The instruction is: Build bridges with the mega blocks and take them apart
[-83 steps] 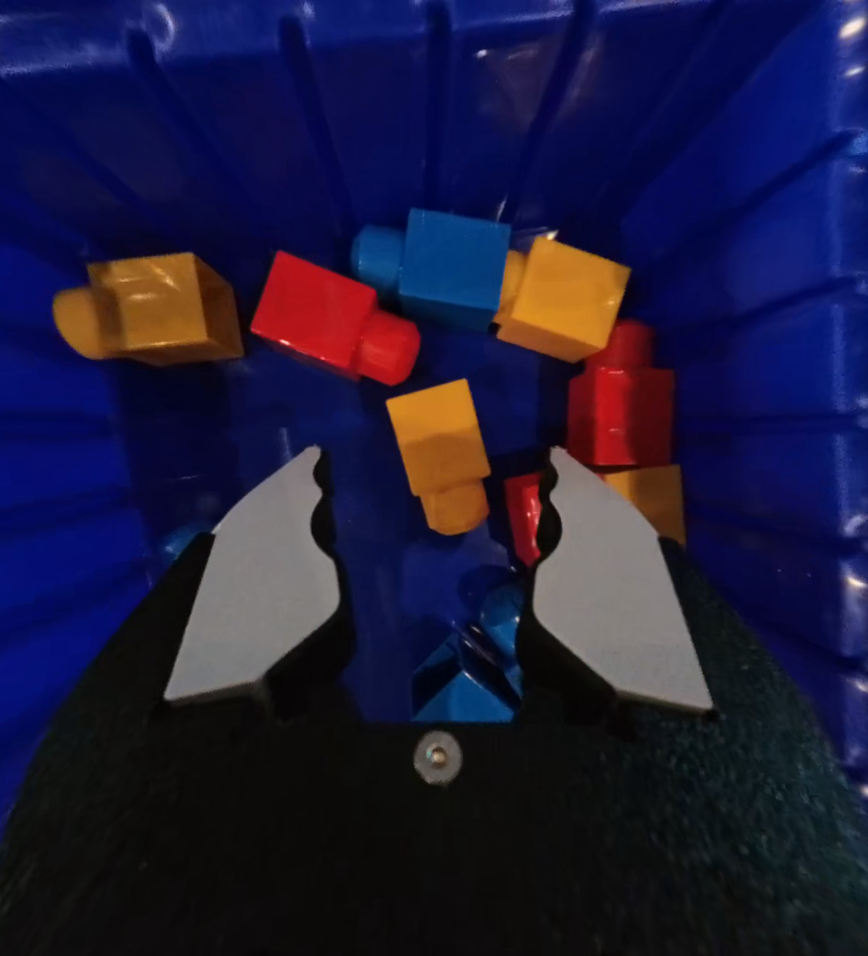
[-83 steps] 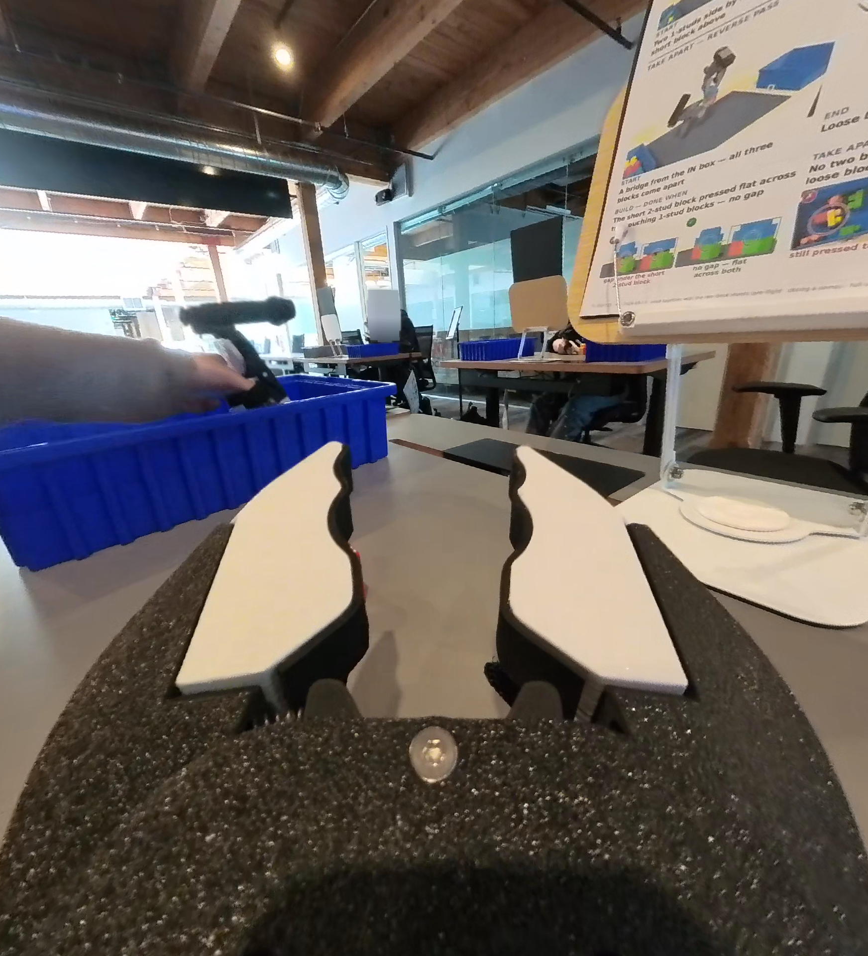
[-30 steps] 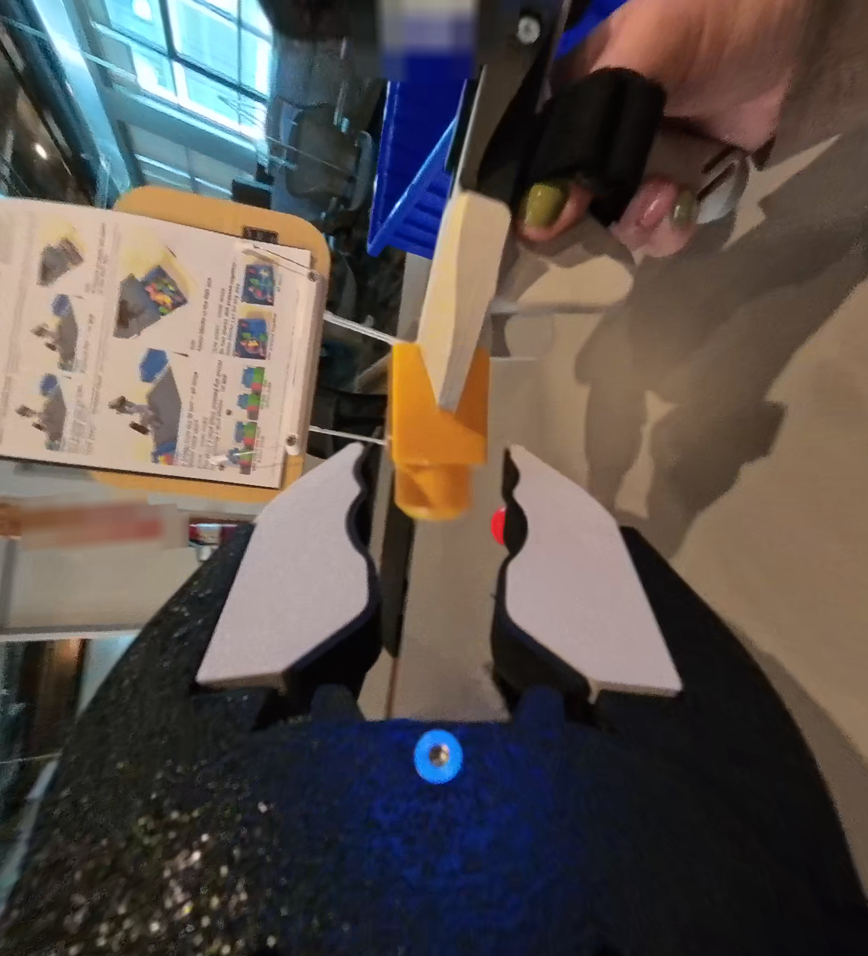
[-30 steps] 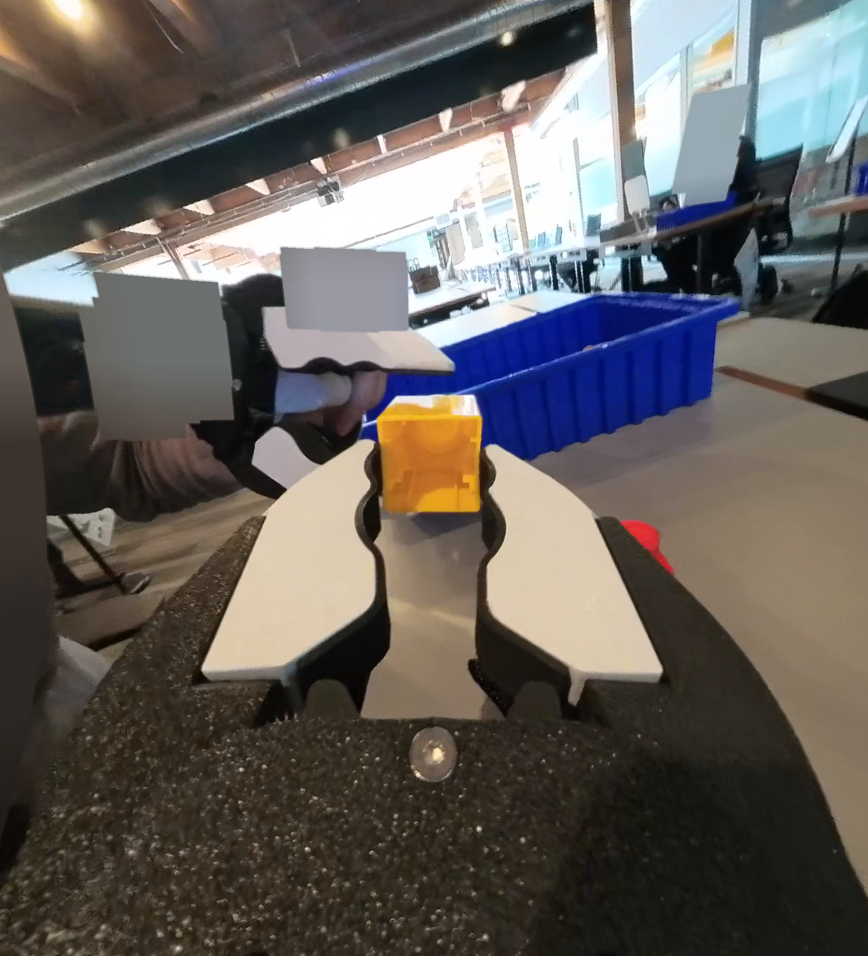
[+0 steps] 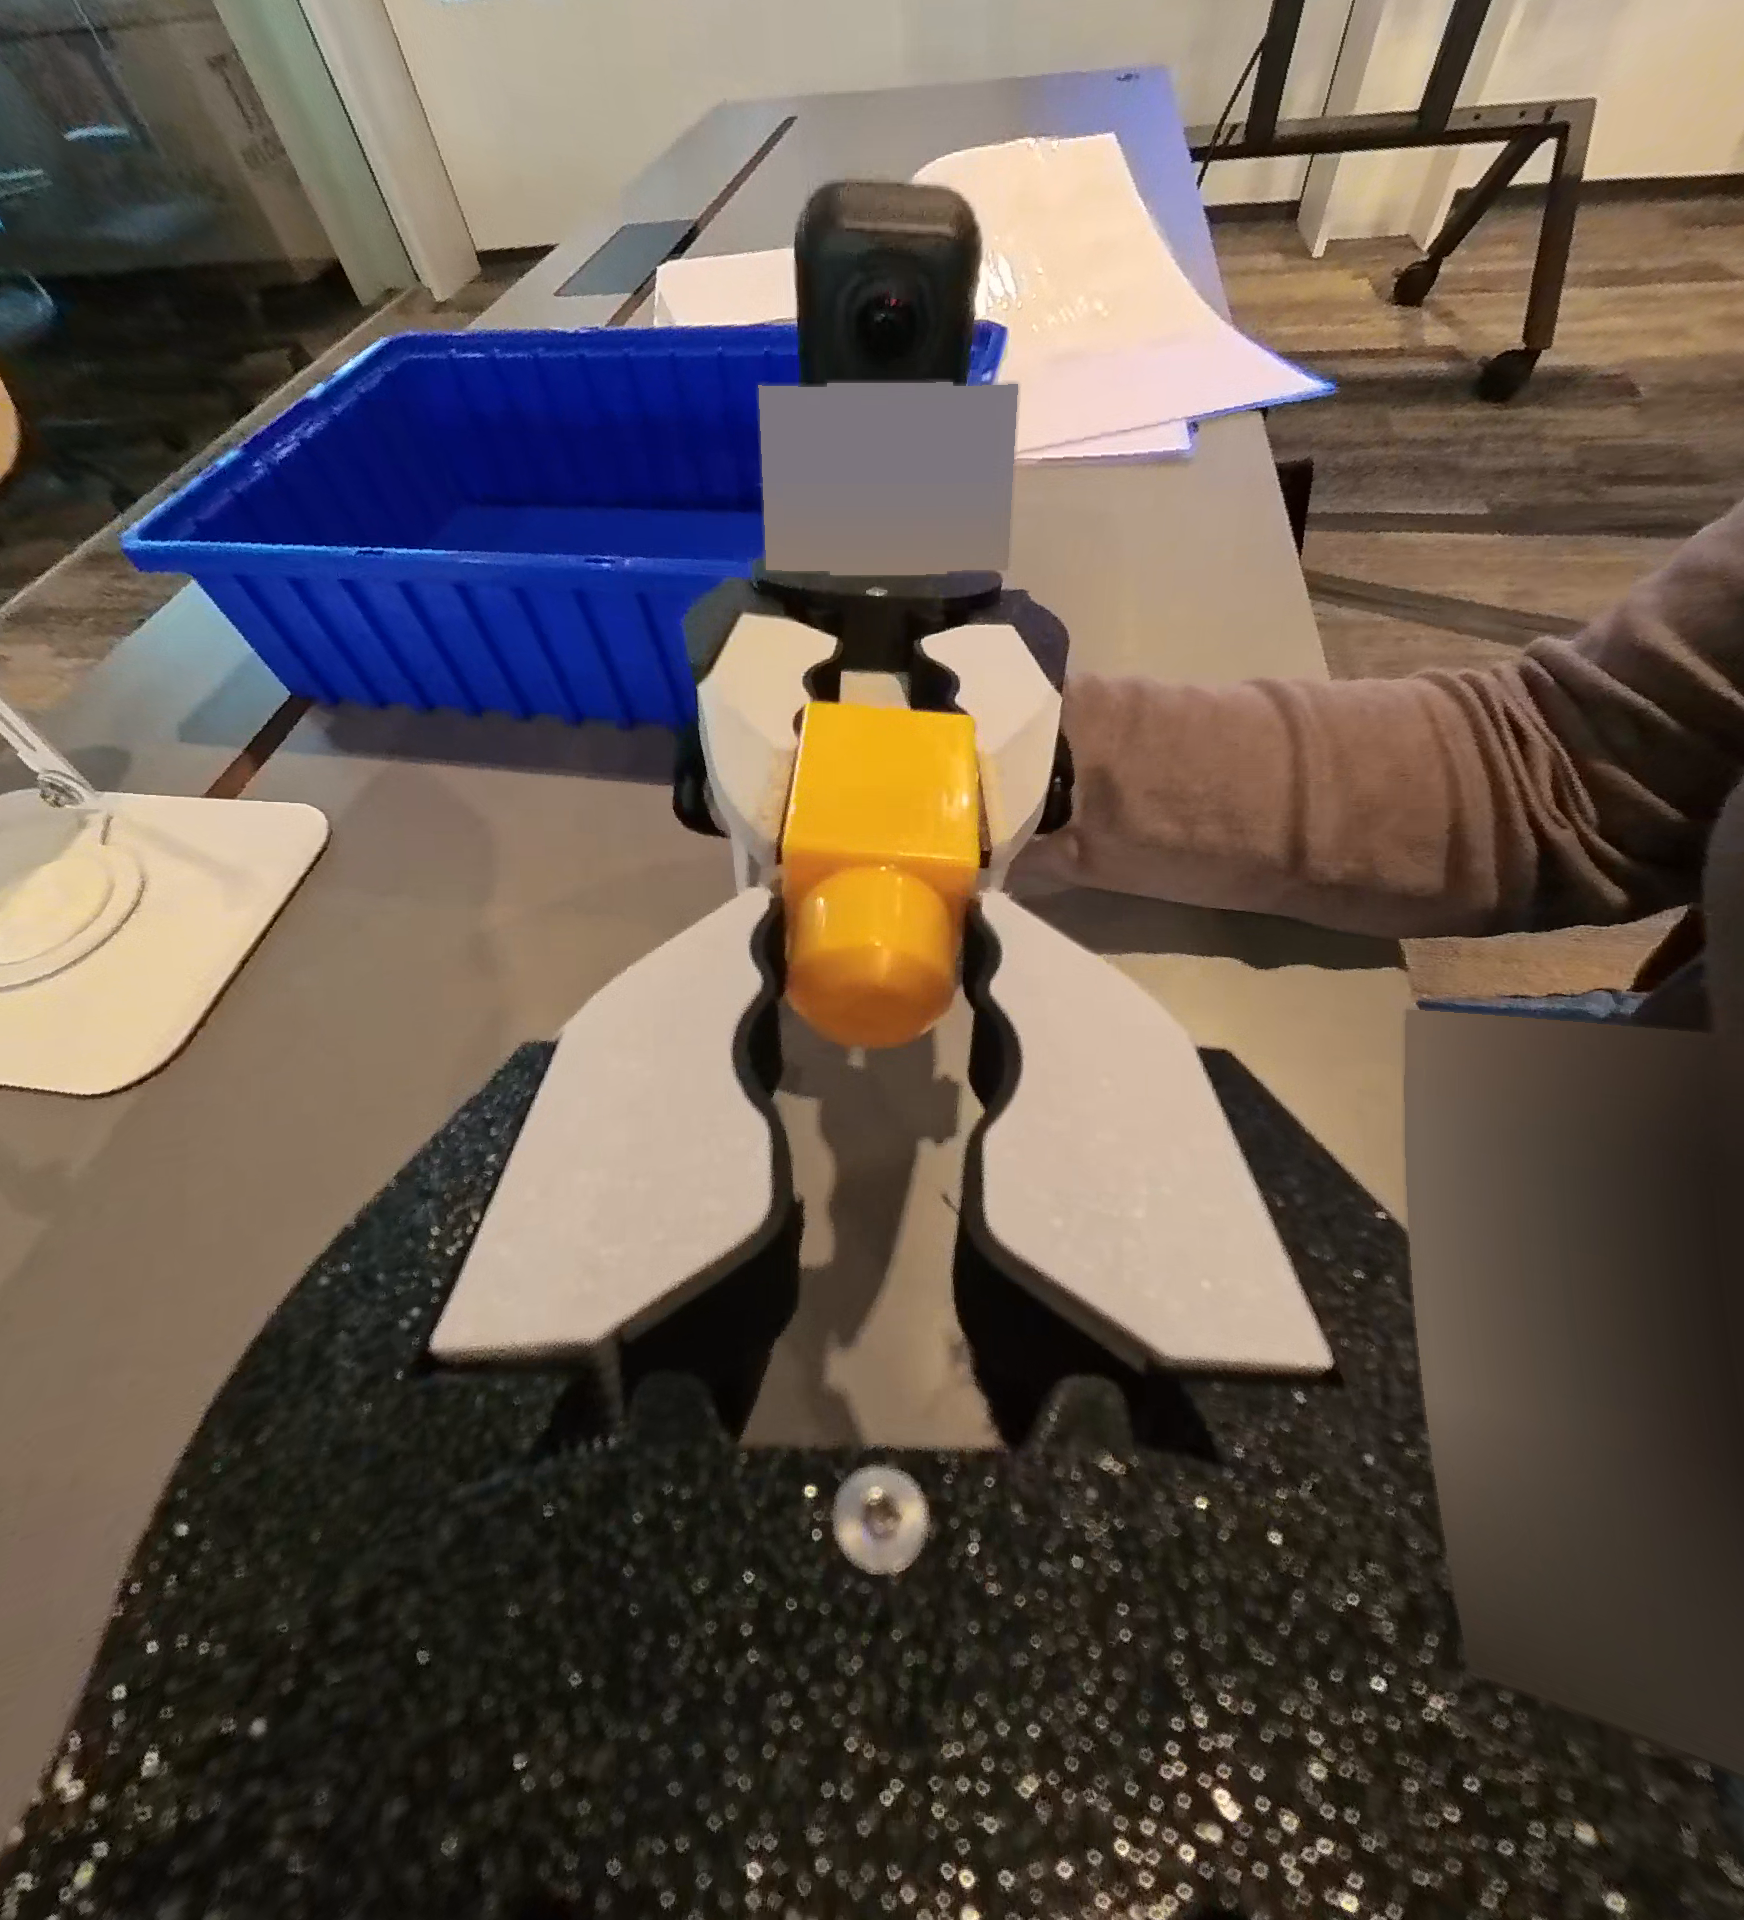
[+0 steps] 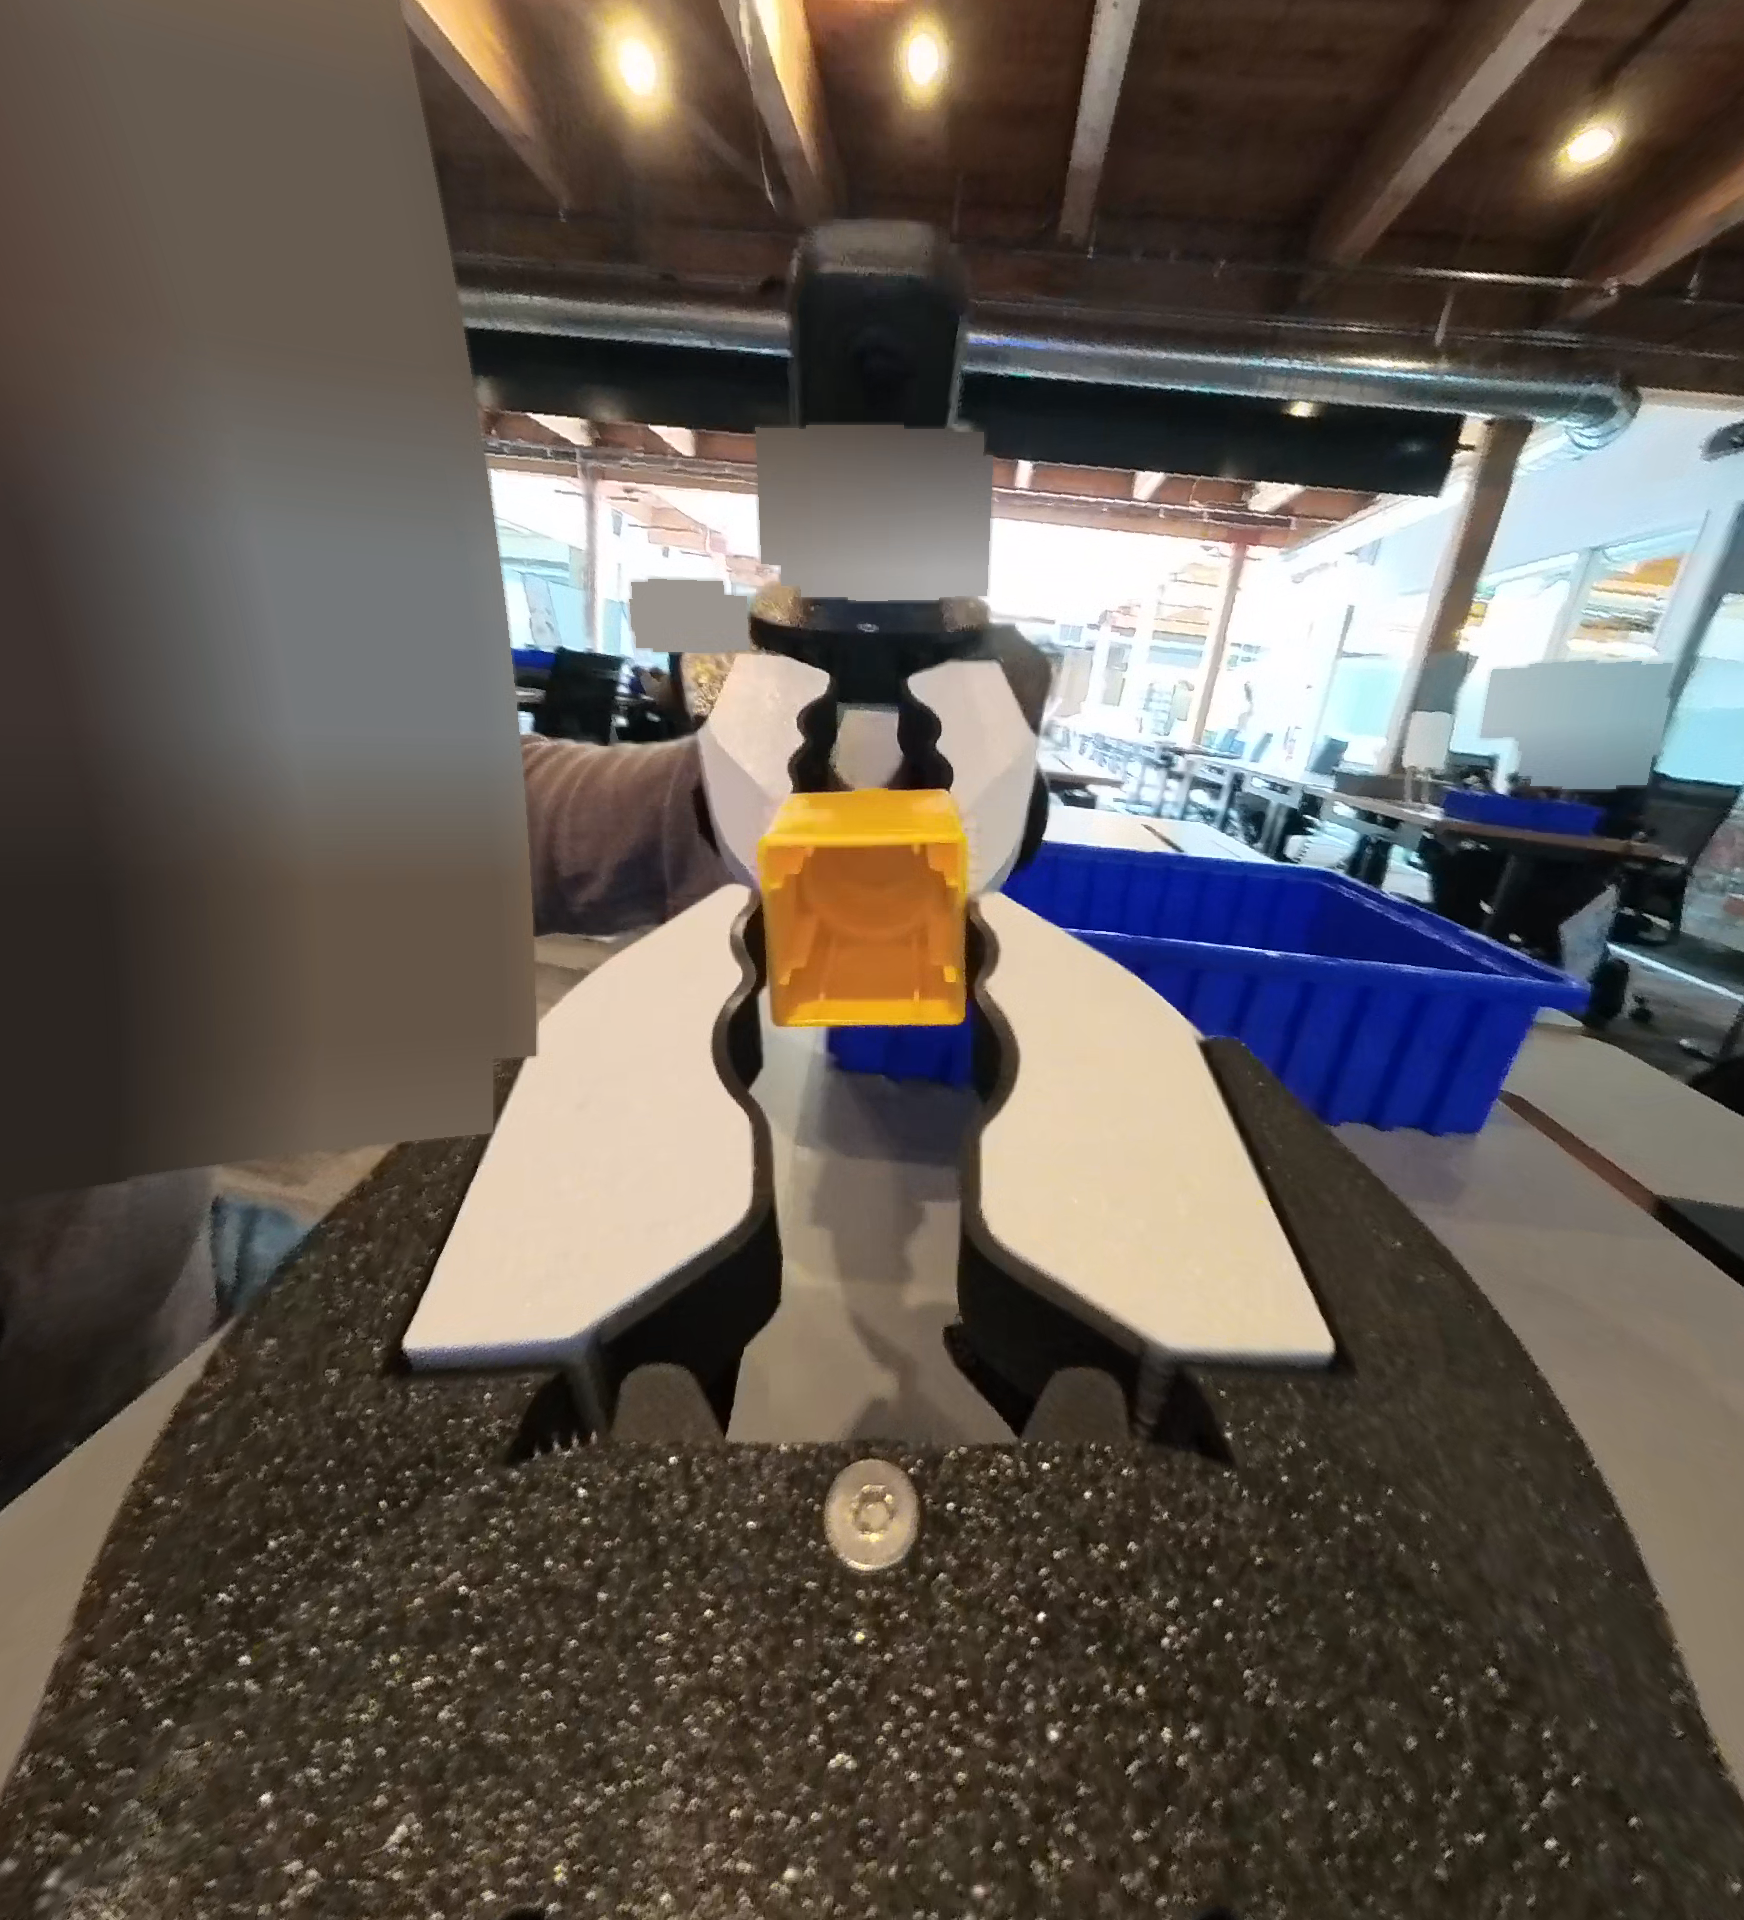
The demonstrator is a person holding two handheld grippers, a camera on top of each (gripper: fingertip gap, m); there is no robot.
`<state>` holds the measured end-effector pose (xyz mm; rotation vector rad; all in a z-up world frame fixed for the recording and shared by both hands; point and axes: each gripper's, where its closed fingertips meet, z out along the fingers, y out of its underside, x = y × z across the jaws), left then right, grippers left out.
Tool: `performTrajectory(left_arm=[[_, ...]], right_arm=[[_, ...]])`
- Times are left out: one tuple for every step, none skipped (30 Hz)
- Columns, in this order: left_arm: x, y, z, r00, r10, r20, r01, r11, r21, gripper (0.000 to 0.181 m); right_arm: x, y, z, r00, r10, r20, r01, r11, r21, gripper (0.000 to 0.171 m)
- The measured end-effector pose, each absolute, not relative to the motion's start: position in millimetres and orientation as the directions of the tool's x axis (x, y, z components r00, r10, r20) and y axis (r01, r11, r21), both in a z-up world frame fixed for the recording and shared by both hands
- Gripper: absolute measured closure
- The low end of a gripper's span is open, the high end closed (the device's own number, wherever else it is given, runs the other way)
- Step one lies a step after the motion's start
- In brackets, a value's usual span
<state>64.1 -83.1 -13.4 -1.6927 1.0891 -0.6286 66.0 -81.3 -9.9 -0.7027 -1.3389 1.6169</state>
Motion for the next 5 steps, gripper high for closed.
performTrajectory(left_arm=[[62,-80,-13,0.469,-0.878,-0.094,-0.389,-0.110,-0.915,0.149],[57,-75,-11,0.480,-0.869,-0.119,-0.412,-0.103,-0.905,0.149],[52,-69,-7,0.490,-0.859,-0.150,-0.438,-0.093,-0.894,0.149],[46,-64,-3,0.496,-0.850,-0.178,-0.466,-0.087,-0.881,0.149],[39,-57,0,0.500,-0.842,-0.203,-0.502,-0.091,-0.860,0.149]], right_arm=[[66,-76,-10,-0.410,0.906,0.109,-0.274,-0.008,-0.962,0.130],[67,-67,-10,-0.371,0.924,0.093,-0.275,-0.014,-0.961,0.123],[71,-59,-9,-0.346,0.935,0.077,-0.278,-0.024,-0.960,0.122],[75,-50,-8,-0.318,0.946,0.061,-0.284,-0.033,-0.958,0.122],[78,-40,-8,-0.276,0.960,0.049,-0.288,-0.033,-0.957,0.122]])
